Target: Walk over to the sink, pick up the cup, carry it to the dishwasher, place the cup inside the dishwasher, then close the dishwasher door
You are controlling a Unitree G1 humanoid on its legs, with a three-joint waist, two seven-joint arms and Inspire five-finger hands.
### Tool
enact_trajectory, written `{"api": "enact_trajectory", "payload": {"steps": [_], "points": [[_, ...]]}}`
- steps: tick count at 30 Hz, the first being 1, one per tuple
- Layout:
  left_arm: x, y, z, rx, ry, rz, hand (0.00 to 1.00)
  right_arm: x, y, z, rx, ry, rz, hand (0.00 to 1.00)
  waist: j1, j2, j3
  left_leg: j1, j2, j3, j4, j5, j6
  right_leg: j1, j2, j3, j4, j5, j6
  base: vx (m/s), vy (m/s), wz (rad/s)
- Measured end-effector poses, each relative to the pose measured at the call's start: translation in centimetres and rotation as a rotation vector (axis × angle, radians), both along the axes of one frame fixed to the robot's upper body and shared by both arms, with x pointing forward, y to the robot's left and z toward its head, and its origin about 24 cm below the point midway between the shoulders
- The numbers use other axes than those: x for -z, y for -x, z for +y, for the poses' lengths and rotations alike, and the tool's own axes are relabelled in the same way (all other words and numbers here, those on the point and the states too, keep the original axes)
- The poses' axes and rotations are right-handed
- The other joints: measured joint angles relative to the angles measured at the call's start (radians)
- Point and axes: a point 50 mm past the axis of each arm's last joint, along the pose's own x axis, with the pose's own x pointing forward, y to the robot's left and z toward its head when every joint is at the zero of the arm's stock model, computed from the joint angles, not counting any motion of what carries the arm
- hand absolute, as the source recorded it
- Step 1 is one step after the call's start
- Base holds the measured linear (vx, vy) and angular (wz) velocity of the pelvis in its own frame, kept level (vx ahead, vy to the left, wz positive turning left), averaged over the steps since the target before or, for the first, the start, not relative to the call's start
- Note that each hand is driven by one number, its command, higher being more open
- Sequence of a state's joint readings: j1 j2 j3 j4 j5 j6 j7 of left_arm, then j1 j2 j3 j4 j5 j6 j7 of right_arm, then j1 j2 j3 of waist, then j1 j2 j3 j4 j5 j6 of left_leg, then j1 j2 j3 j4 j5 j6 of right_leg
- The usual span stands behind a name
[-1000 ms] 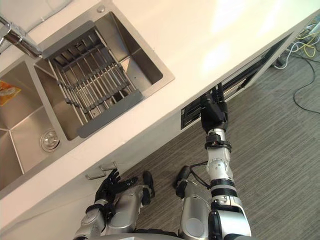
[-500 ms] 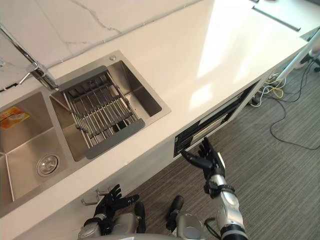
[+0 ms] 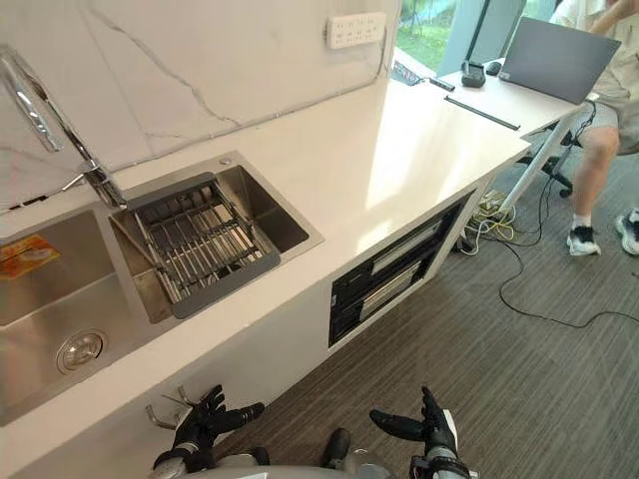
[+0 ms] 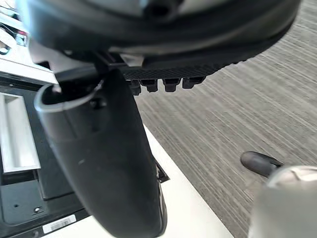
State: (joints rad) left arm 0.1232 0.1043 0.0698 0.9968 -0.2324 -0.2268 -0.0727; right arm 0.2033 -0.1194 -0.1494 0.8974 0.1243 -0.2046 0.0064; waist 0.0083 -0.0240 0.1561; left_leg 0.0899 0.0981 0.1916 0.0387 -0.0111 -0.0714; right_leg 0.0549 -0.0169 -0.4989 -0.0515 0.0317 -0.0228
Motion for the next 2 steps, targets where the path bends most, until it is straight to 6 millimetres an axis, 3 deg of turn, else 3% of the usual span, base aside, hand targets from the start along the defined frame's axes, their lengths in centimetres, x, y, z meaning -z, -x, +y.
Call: {"api": "enact_trajectory", "payload": {"steps": [2], "points": [[0.0, 0.0, -0.02, 0.002, 0.002, 0.0, 1.0, 0.11, 0.16, 0.16, 0.002, -0.009, 0.005, 1.0, 0.0, 0.0, 0.0, 0.004, -0.001, -0.004, 0.0, 0.001, 0.0, 0.005, -0.001, -0.001, 0.0, 0.0, 0.0, 0.0, 0.022, 0.05]]}}
